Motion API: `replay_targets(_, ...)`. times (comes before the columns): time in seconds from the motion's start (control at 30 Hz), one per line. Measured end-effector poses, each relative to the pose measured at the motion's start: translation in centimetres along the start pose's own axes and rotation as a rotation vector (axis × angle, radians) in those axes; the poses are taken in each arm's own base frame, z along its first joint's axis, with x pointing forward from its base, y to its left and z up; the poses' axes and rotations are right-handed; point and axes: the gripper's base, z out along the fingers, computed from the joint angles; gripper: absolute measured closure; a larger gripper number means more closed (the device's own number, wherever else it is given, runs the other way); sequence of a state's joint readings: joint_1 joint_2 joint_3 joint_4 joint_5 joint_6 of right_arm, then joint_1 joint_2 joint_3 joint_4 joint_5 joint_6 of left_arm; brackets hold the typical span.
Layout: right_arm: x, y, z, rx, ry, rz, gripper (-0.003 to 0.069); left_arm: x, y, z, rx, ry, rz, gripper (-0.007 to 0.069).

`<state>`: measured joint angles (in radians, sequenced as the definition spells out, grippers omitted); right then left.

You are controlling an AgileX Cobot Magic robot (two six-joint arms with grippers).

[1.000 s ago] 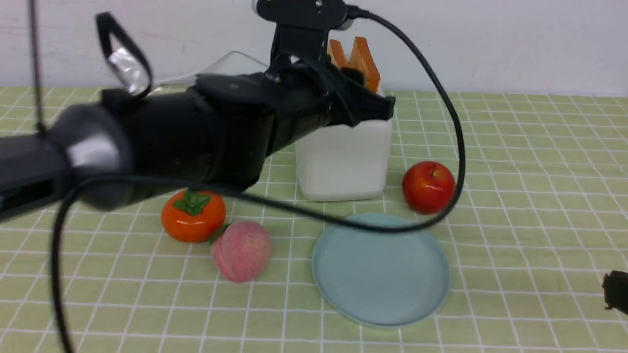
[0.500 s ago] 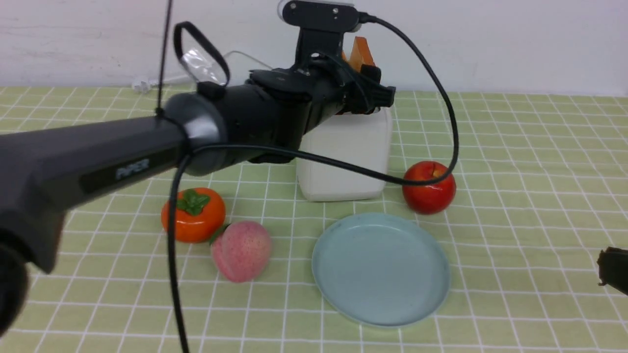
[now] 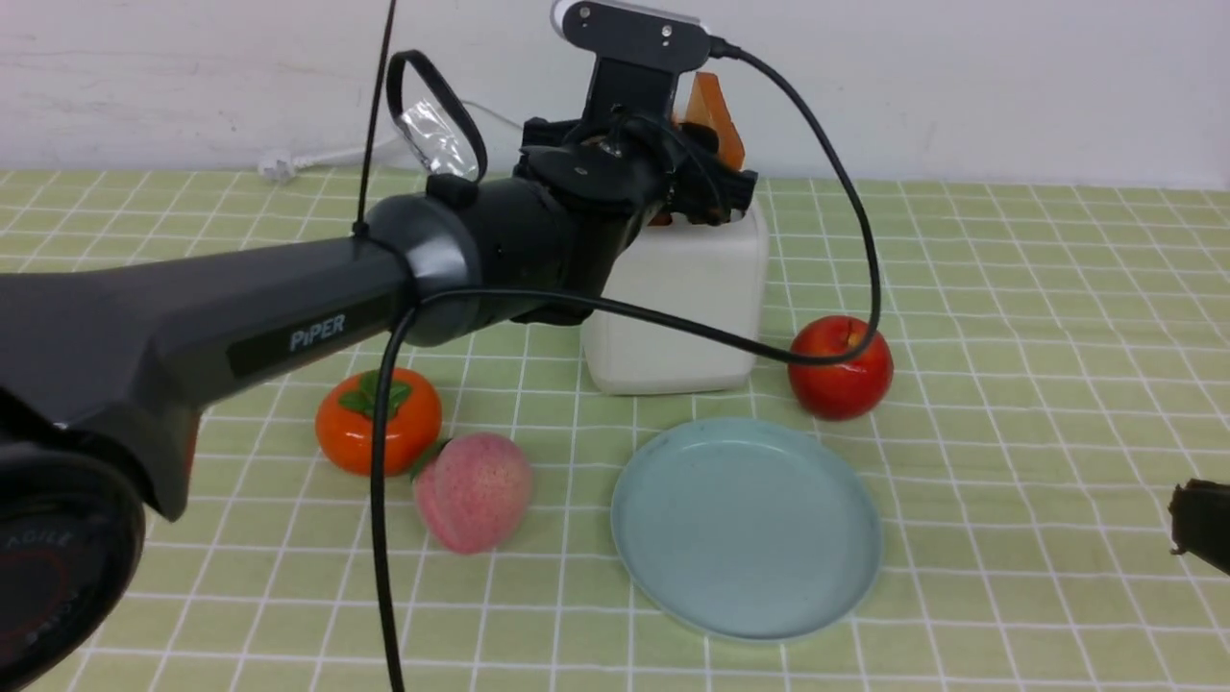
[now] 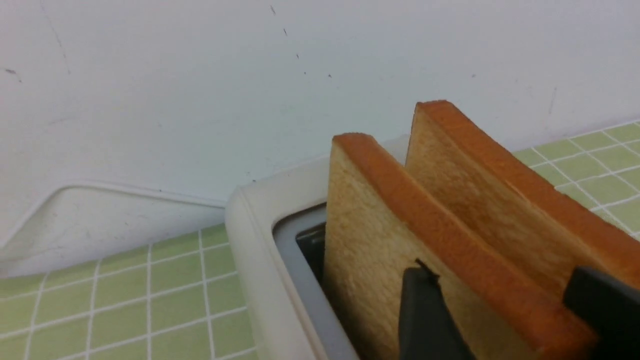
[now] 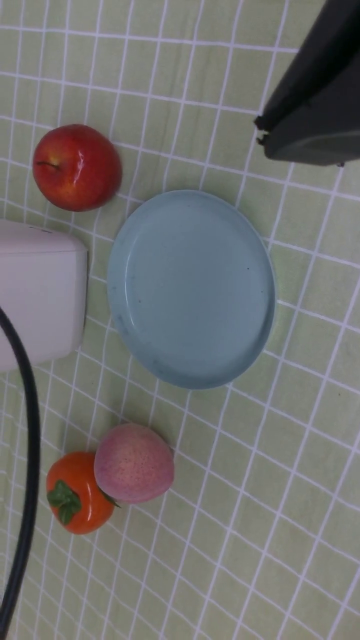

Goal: Take toasted bread from bread machine on green coffee tablecloth place on plate.
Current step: 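Reach for a toast slice standing in the toaster with the left gripper, then place the slice of bread on the plate with the left gripper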

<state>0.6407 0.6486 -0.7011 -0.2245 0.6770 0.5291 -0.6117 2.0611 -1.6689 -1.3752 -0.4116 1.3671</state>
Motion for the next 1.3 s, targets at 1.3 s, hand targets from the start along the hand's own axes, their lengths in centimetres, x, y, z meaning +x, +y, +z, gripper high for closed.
replay_targets(1.3,-1.7,0.6,-1.5,-0.053,-0.067,0.020,0.0661,-10.1,1.9,-14.8,0.452,-0.145,-0.177,0.0515)
